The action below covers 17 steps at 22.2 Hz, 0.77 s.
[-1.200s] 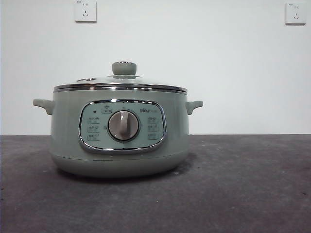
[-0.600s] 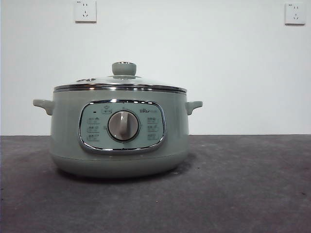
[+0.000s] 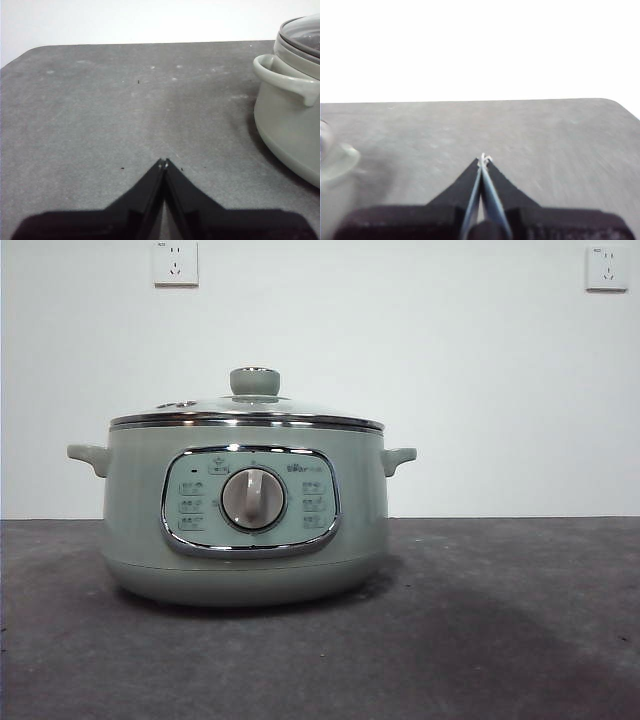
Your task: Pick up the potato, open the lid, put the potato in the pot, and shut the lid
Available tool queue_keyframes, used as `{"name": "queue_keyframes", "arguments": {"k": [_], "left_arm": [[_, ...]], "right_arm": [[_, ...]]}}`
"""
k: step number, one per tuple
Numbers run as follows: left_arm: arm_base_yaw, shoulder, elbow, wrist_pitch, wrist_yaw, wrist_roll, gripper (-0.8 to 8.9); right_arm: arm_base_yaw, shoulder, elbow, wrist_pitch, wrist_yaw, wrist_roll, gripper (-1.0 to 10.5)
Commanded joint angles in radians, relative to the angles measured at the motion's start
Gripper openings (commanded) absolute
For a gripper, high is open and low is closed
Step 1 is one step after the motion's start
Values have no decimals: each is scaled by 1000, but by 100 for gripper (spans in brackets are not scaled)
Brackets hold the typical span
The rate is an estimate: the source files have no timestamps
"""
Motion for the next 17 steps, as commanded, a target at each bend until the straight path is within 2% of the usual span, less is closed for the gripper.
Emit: {"name": "queue_keyframes", "arguments": {"k": [1, 7, 17], "left_arm": [[3, 0, -11, 6, -2, -9, -2], [3, 1, -11, 7, -2, -9, -2], [3, 2, -11, 7, -2, -9, -2]], "right_arm": [[-35, -124, -159, 5, -4, -6, 1], [-42, -241, -228, -63, 2, -14, 1], [-42, -297, -295, -104, 18, -35, 1]]}}
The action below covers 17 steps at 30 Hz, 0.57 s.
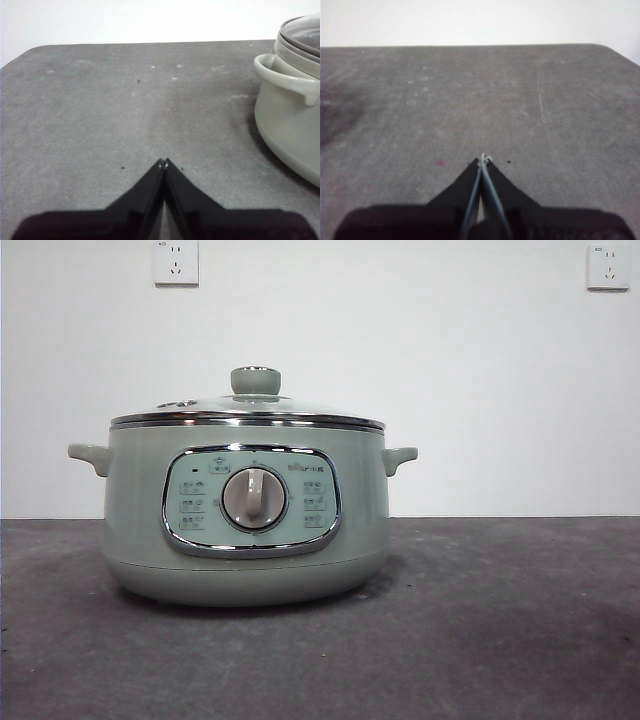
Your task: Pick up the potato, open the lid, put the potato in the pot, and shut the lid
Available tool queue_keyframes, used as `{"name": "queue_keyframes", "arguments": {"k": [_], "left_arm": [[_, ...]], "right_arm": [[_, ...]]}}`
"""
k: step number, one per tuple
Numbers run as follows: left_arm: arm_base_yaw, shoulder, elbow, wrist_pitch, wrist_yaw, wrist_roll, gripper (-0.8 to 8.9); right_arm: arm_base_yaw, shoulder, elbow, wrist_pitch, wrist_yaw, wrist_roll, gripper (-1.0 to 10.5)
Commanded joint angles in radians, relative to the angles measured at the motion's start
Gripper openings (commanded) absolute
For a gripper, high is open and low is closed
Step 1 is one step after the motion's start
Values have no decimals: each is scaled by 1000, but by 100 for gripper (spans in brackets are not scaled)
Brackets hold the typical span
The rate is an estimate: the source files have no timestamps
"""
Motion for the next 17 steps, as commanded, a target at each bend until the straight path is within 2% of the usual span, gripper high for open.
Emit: {"name": "queue_keyframes", "arguments": {"k": [1, 17], "left_arm": [[3, 2, -11, 7, -2, -9, -2], [3, 7, -11, 7, -2, -9, -2]], "right_arm": [[-1, -5, -9, 6, 8, -28, 1], [-1, -5, -9, 7, -2, -23, 1]]}}
